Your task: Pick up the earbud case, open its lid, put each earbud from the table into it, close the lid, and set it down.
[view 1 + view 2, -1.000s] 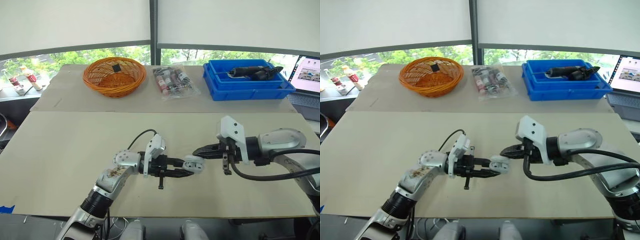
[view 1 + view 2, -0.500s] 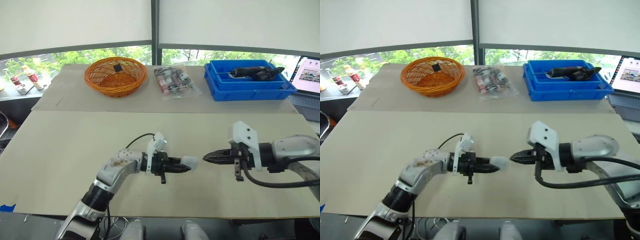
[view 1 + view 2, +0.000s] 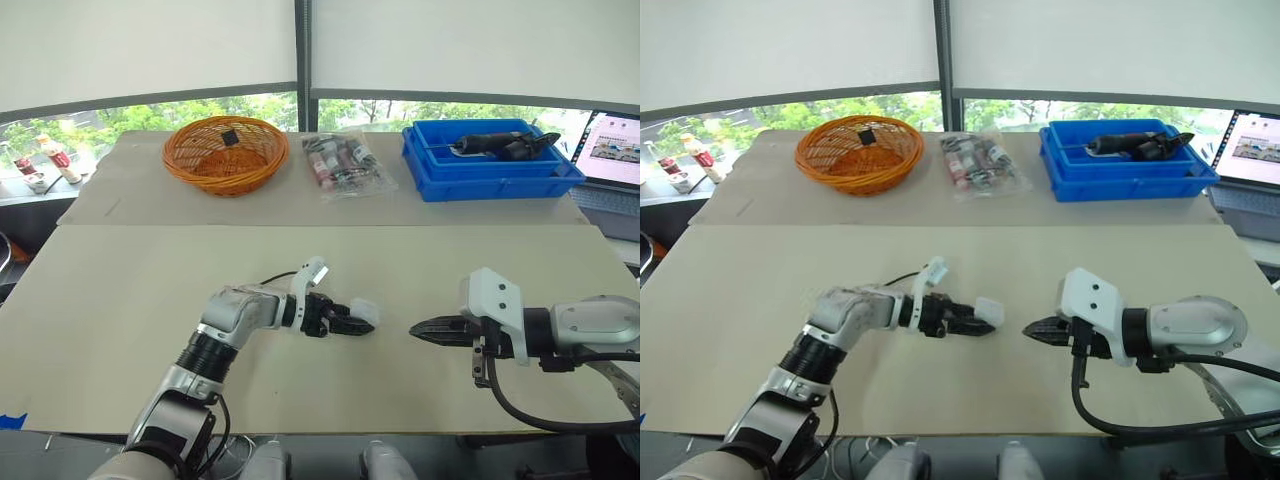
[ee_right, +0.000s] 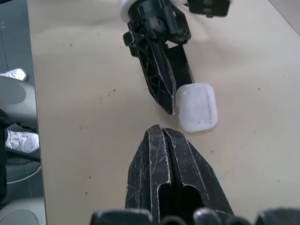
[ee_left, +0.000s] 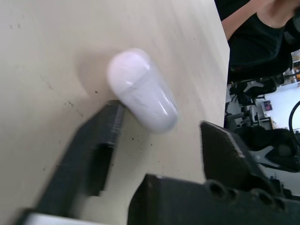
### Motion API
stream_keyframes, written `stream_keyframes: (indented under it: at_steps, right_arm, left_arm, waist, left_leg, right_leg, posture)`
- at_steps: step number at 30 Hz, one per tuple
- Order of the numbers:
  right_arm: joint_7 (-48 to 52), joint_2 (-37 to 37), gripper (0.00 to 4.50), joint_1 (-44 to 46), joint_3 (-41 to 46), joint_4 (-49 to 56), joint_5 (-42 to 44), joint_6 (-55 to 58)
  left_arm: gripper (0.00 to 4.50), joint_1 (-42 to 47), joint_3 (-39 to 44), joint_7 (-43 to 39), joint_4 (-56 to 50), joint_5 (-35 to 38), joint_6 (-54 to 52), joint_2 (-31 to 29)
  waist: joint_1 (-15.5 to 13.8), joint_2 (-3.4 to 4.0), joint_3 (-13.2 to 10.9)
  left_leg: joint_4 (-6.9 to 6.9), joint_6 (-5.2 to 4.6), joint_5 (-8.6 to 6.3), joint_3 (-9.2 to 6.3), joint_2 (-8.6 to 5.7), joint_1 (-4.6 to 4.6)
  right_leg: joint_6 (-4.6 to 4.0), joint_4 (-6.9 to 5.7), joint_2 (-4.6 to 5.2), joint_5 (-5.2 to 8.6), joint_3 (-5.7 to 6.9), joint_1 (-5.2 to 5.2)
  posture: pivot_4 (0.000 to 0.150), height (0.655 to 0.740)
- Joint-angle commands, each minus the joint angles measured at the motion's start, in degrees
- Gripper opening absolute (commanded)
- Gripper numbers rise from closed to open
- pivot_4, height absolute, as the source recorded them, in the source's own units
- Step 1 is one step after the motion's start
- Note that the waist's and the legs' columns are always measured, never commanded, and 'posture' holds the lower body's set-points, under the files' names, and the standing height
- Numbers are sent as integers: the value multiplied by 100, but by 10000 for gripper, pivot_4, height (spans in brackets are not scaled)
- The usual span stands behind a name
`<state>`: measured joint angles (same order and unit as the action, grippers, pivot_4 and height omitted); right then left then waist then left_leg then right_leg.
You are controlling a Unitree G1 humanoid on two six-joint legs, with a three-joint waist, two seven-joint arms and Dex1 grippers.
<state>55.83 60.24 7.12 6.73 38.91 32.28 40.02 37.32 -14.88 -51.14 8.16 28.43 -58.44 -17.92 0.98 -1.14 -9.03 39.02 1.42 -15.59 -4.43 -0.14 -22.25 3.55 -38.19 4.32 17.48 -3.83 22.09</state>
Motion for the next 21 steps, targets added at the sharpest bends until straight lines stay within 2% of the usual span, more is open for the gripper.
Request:
stream_keyframes:
  at_steps: [1,3,7,11,14,16,18,21]
  right_arm:
    - [51,75,0,120,193,34,-89,-260]
    - [161,138,0,193,200,-74,-162,-395]
    - [534,364,11895,272,178,-355,-356,-767]
    - [1061,705,25887,258,284,-709,-494,-1141]
    - [1533,1049,36335,244,421,-1031,-664,-1559]
    - [1874,1226,42975,208,558,-1222,-625,-1709]
    - [2040,1283,42975,220,632,-1344,-560,-1772]
    - [2071,1249,42975,353,552,-1453,-558,-1800]
  left_arm:
    - [44839,-512,133,184,-493,-270,38,-665]
    - [44839,-872,273,111,-1083,-375,439,-1152]
    - [45000,-1472,570,-143,-1881,-648,1706,-1990]
    - [45000,-1821,1011,-712,-2188,-625,2897,-2471]
    - [45000,-2058,1443,-1232,-2502,-355,3346,-2844]
    - [45000,-2279,1531,-1386,-2648,-612,3688,-3183]
    - [45000,-2517,1648,-1480,-2908,-599,3757,-3396]
    - [45000,-2628,1735,-1572,-3188,-246,3651,-3389]
  waist:
    - [28,1,1]
    - [37,4,2]
    - [106,6,2]
    - [-25,11,-6]
    - [-108,12,-8]
    - [-111,14,-9]
    - [-87,14,-9]
    - [-54,14,-9]
  left_leg:
    - [-4,0,0,0,1,4]
    - [-9,0,0,-4,4,10]
    - [-24,0,0,-14,8,13]
    - [-16,-1,0,-11,3,-2]
    - [-11,0,-1,-4,0,-9]
    - [-12,0,-1,1,0,-8]
    - [-18,-1,-1,11,5,-2]
    - [-19,-2,-1,14,9,-3]
  right_leg:
    - [0,-1,-1,0,-3,0]
    - [0,-2,-3,0,-7,0]
    - [-1,4,0,0,-13,9]
    - [0,11,9,0,-12,15]
    - [0,17,16,0,-6,14]
    - [0,17,16,0,-5,13]
    - [0,16,11,0,-6,11]
    - [-1,13,8,0,-6,13]
  posture:
    - [1500,7400]
    - [1500,7400]
    - [1500,7400]
    - [1500,7400]
    - [1500,7400]
    - [1500,7400]
    - [1500,7400]
    - [1500,7400]
